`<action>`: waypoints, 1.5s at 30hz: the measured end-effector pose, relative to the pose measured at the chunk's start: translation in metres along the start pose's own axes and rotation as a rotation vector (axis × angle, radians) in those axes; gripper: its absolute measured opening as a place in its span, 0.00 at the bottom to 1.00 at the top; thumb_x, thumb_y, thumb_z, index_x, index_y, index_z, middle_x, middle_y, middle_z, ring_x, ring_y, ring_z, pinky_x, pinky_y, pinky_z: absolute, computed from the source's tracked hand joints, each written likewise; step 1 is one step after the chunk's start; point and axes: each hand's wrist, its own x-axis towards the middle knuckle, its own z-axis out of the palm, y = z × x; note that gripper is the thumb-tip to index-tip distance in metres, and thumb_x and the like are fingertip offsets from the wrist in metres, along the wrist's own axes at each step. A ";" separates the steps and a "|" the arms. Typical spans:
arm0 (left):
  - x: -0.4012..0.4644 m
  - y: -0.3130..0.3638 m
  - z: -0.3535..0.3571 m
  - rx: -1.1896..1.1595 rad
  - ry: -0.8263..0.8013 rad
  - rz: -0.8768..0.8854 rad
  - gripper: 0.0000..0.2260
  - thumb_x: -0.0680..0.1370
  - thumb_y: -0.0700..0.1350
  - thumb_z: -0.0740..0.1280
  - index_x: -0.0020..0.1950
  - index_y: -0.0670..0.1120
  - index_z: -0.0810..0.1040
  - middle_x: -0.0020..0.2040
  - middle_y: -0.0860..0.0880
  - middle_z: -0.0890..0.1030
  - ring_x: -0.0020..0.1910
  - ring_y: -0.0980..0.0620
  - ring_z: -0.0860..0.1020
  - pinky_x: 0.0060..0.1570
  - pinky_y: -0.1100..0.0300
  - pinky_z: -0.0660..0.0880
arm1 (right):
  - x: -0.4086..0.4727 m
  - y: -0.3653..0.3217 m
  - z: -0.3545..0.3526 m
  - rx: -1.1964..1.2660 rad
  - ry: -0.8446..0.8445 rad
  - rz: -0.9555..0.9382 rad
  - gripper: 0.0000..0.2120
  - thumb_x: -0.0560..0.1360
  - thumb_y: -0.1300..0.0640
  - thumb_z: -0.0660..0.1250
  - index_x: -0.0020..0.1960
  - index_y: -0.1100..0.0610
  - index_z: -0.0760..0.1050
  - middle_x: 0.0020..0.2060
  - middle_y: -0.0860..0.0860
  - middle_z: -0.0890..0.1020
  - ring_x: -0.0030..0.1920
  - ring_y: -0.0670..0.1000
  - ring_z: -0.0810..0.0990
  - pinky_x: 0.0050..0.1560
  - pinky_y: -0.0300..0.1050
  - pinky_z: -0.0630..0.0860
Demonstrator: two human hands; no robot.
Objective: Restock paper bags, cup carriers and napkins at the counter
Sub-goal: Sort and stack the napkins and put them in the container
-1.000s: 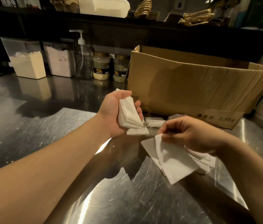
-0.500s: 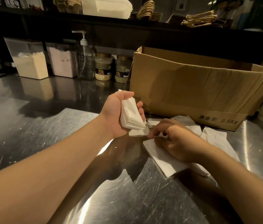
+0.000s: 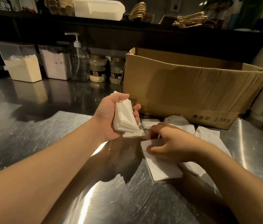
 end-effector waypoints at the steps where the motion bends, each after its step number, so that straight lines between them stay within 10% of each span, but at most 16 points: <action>1: 0.000 0.000 0.000 0.001 -0.003 -0.003 0.21 0.69 0.49 0.70 0.61 0.45 0.75 0.49 0.43 0.81 0.39 0.48 0.79 0.44 0.54 0.77 | -0.001 -0.001 -0.001 0.026 0.004 0.013 0.11 0.77 0.46 0.71 0.57 0.45 0.75 0.52 0.43 0.77 0.52 0.46 0.76 0.51 0.42 0.77; 11: -0.002 -0.002 0.000 0.018 0.000 -0.018 0.22 0.70 0.49 0.68 0.63 0.45 0.74 0.48 0.43 0.81 0.40 0.47 0.78 0.45 0.53 0.76 | -0.006 -0.002 -0.003 0.102 0.019 -0.001 0.03 0.78 0.49 0.71 0.49 0.47 0.78 0.46 0.44 0.80 0.47 0.46 0.79 0.49 0.45 0.80; 22: -0.006 -0.012 0.002 0.349 -0.128 -0.078 0.22 0.70 0.52 0.70 0.62 0.46 0.79 0.51 0.43 0.83 0.50 0.42 0.81 0.61 0.43 0.74 | -0.019 -0.002 -0.017 1.073 0.367 -0.220 0.09 0.68 0.50 0.73 0.46 0.53 0.84 0.45 0.50 0.86 0.46 0.49 0.84 0.45 0.40 0.80; 36: -0.012 -0.024 0.014 0.473 -0.165 0.003 0.29 0.73 0.68 0.64 0.64 0.50 0.76 0.49 0.44 0.86 0.51 0.42 0.85 0.52 0.46 0.83 | -0.006 -0.019 0.003 1.027 0.614 0.003 0.04 0.78 0.56 0.71 0.52 0.49 0.81 0.46 0.44 0.84 0.48 0.47 0.84 0.38 0.42 0.83; 45: -0.015 -0.001 0.004 -0.014 -0.195 -0.086 0.26 0.76 0.57 0.69 0.68 0.44 0.74 0.51 0.43 0.81 0.49 0.44 0.82 0.52 0.49 0.80 | -0.002 0.016 -0.014 0.728 0.756 0.097 0.06 0.79 0.56 0.70 0.55 0.48 0.78 0.48 0.45 0.82 0.50 0.47 0.82 0.46 0.39 0.80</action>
